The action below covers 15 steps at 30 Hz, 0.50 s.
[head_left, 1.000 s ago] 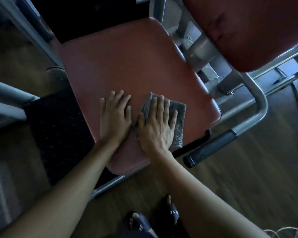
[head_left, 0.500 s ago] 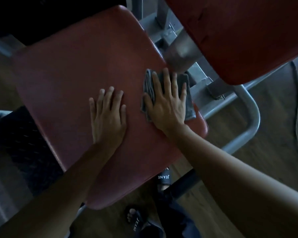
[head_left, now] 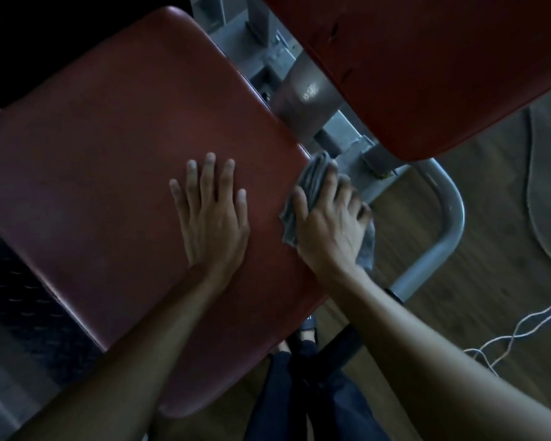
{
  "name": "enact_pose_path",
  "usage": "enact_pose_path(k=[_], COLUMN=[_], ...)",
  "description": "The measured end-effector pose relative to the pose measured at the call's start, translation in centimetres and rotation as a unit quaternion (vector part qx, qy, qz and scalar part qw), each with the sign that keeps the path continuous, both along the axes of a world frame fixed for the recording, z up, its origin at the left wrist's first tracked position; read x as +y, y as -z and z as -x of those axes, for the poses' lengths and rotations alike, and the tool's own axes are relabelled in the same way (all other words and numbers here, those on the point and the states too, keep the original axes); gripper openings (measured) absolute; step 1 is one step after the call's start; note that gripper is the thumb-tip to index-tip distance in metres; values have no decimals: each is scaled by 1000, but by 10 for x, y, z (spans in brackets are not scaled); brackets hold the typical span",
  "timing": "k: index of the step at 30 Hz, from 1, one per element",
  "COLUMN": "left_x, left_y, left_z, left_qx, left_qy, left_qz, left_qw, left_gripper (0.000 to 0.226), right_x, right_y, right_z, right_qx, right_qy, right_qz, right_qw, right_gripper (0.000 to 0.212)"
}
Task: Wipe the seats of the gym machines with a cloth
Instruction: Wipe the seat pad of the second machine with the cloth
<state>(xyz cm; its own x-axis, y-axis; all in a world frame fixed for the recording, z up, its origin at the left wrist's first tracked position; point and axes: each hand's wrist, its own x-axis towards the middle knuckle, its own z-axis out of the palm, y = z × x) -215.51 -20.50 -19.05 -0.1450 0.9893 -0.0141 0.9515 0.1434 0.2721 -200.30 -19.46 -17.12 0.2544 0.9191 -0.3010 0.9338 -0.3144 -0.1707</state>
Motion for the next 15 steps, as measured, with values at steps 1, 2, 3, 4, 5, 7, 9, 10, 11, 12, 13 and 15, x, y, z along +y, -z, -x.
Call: enact_pose_path(k=[1, 2, 3, 4, 5, 7, 9, 10, 11, 12, 13, 15], left_x=[0, 1, 1, 2, 2, 4, 7, 10, 14, 19, 24, 34], left_y=[0, 0, 0, -1, -2, -3, -3, -3, -2, -1, -1, -1], left_z=[1, 1, 1, 1, 2, 3, 3, 5, 6, 9, 12, 16], left_qx=[-2, -3, -5, -9, -15, -22, -17, -12, -7, -4, -3, -11], left_qy=[-1, -1, -2, -4, -6, -3, 6, 6, 3, -4, -13, -24], left_qz=[-1, 0, 1, 2, 3, 1, 2, -1, -5, -9, -12, -19], left_qw=[1000, 1000, 1000, 1000, 1000, 1000, 1000, 1000, 1000, 1000, 1000, 999], left_gripper=[48, 48, 48, 48, 48, 47, 47, 47, 47, 47, 46, 46], right_x=[13, 21, 23, 19, 12, 0, 3, 10, 18, 27, 37, 55], right_y=[1, 0, -2, -4, -6, -8, -5, -3, -1, 1, 2, 2], right_z=[6, 9, 9, 5, 0, -8, -6, -1, 5, 12, 19, 32], right_qx=[-2, 0, 4, 10, 14, 11, 4, -1, -4, -6, -4, 13], right_qy=[-9, -18, -29, -36, -36, -28, -22, -27, -40, -57, -72, -91], right_qz=[-8, -17, -20, -20, -19, -20, -13, -16, -23, -37, -49, -45], right_qw=[1000, 1000, 999, 999, 999, 999, 1000, 1000, 999, 998, 996, 995], right_gripper=[74, 73, 72, 72, 72, 71, 71, 71, 71, 70, 70, 71])
